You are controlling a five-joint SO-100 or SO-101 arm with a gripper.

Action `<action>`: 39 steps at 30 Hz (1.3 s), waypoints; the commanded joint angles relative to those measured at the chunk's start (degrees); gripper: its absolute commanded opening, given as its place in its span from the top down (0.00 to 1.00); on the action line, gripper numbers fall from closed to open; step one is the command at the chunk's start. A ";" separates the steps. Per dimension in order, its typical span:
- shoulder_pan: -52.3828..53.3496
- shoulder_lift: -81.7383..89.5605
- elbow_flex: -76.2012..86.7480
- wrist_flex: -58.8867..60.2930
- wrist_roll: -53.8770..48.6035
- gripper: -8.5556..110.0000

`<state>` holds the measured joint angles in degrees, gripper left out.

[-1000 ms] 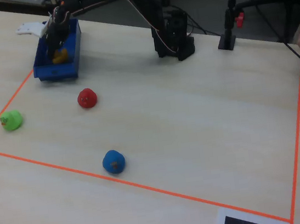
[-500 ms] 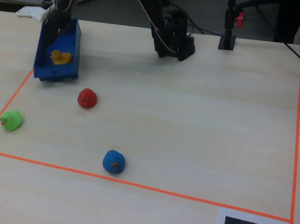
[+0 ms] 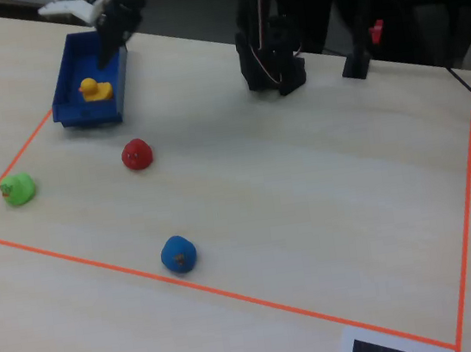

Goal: Grasp yellow duck and put it into box.

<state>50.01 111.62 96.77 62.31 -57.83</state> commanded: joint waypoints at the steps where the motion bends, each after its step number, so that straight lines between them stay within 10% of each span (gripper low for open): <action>1: -16.17 15.82 10.02 5.45 -1.76 0.93; 11: -46.41 49.39 45.26 22.85 -11.60 0.93; 39: -51.33 75.50 81.39 12.48 -25.84 0.93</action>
<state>-0.26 186.77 178.07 74.18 -83.32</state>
